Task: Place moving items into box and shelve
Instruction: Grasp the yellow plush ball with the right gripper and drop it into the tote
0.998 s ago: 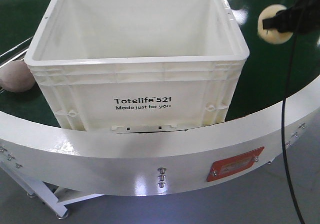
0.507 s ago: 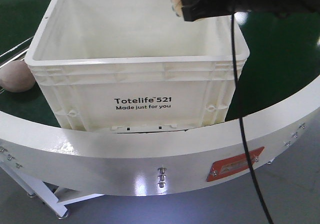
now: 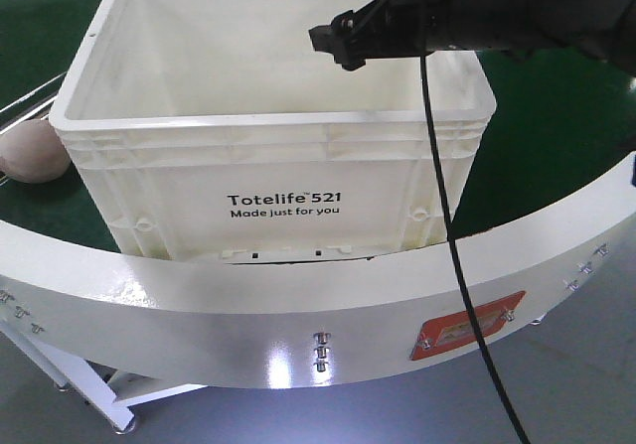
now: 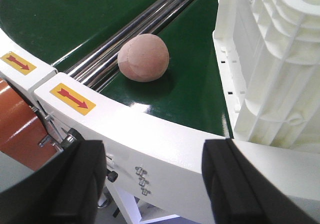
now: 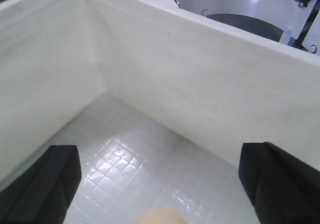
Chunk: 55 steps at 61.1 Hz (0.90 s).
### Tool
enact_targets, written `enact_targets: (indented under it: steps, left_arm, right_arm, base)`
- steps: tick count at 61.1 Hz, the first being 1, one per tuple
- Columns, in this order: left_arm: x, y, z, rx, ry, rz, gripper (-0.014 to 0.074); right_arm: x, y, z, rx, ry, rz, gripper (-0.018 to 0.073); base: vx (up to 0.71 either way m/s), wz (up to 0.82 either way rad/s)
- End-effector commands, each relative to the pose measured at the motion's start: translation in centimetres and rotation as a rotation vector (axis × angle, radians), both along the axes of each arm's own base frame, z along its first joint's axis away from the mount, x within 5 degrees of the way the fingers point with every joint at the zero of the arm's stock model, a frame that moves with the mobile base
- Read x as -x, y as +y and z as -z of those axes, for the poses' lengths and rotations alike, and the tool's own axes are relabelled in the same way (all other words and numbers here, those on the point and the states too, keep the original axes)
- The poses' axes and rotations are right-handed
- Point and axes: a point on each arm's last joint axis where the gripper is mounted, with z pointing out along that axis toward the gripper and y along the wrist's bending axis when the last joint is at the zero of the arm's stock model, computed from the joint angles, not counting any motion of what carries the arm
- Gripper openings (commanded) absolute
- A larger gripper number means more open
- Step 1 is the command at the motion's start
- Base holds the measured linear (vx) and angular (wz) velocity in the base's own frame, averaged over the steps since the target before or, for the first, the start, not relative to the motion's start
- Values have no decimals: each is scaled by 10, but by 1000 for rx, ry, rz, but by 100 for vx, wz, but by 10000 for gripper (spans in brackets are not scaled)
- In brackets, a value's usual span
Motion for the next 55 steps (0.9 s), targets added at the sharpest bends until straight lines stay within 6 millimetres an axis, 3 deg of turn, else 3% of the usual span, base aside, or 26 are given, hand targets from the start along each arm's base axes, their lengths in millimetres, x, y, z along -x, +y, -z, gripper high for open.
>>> enact_targets:
  steps: [1, 8, 16, 26, 40, 55]
  left_arm:
    - [-3, 0, -14, -2, -71, 6, 536]
    - [-2, 0, -11, 1, -37, 3, 537]
    - [-1, 0, -9, 3, -11, 0, 537]
    - [-16, 1, -8, 10, 114, -7, 552]
    - [-66, 6, -8, -3, 292, -17, 602]
    - [-147, 20, -2, -44, 406, -87, 596]
  right_arm:
    - [23, -14, -47, -71, -94, 40, 680]
    - [52, -33, -65, -65, -17, 131, 626]
    - [79, -60, -73, 15, 86, 303, 556]
    - [109, -71, -83, 68, 125, 271, 532]
    - [131, -70, -92, 45, 126, 156, 532]
    - [129, -69, -95, 28, 93, 151, 532]
  base:
    - [0, 0]
    - [0, 0]
    - [0, 0]
    - [0, 0]
    - [0, 0]
    - [0, 0]
